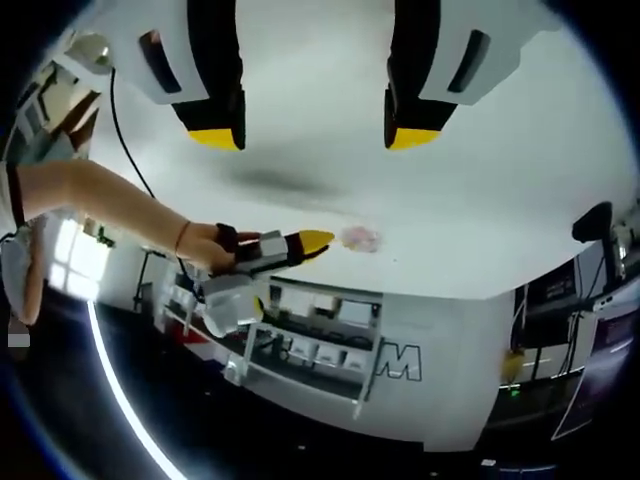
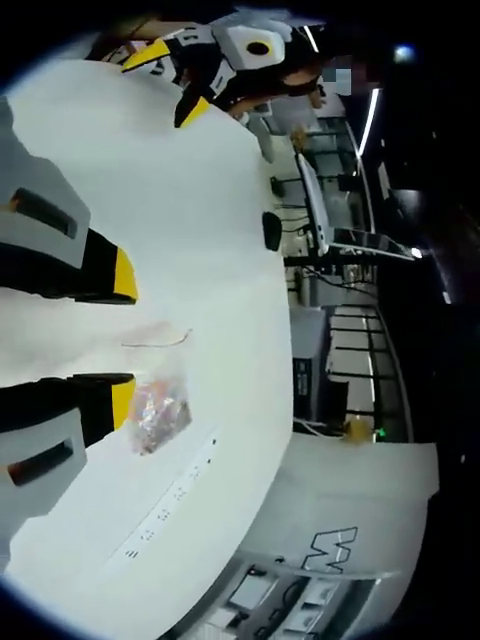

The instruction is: Open the resealable bag by pulling the two sides of the seal apart until the entire bag opening is separated and visibly accessible.

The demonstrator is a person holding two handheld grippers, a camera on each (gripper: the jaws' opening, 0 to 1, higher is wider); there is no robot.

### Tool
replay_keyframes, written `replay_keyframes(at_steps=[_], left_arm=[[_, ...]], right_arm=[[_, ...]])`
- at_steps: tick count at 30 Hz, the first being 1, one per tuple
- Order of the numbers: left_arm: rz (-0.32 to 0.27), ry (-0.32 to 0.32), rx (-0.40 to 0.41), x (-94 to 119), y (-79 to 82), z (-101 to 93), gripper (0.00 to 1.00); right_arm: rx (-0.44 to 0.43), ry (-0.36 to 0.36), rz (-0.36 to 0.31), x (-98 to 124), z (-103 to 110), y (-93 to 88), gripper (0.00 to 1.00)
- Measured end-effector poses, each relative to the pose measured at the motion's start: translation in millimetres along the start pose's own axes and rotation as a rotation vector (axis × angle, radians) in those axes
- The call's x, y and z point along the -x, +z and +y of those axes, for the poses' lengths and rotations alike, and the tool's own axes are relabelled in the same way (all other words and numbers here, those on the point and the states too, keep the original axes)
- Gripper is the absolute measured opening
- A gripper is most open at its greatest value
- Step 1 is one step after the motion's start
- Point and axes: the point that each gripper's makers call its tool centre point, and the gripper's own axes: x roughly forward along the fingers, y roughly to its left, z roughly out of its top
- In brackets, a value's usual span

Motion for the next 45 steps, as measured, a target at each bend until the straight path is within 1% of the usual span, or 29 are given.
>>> replay_keyframes(at_steps=[8,13,17,23,27,32,36,39,42,45], left_arm=[[0.005,0.013,-0.002,0.9,-3.6,4.3,0.59],[0.0,0.018,-0.001,0.5,-2.1,6.1,0.61],[0.0,0.033,-0.004,0.0,-1.7,9.5,0.64],[-0.005,0.04,0.007,-0.6,-3.2,12.9,0.65],[-0.005,0.041,0.01,-0.2,-4.0,13.2,0.66],[0.006,0.05,0.01,0.0,-7.1,15.2,0.68],[-0.002,0.051,0.015,-0.5,-7.0,15.9,0.7],[-0.006,0.05,0.016,-0.7,-7.1,15.9,0.71],[-0.009,0.045,0.015,-0.5,-7.8,15.3,0.72],[-0.005,0.049,0.013,-1.1,-9.3,16.0,0.74]], right_arm=[[-0.012,-0.003,0.0,6.3,1.0,-8.6,0.29],[-0.02,0.001,-0.002,10.3,2.8,-10.9,0.3],[-0.009,0.005,0.007,13.2,4.2,-12.9,0.31],[0.0,0.0,0.001,18.5,5.3,-13.1,0.32],[0.003,0.011,0.001,21.3,12.0,-15.6,0.32],[0.01,0.008,0.005,24.5,14.7,-18.7,0.34],[0.003,0.008,-0.012,30.4,18.7,-16.7,0.39],[0.002,0.015,-0.018,34.1,23.4,-17.8,0.4],[0.003,0.016,-0.015,37.7,27.0,-20.6,0.43],[0.0,0.016,-0.018,40.9,29.6,-21.5,0.45]])
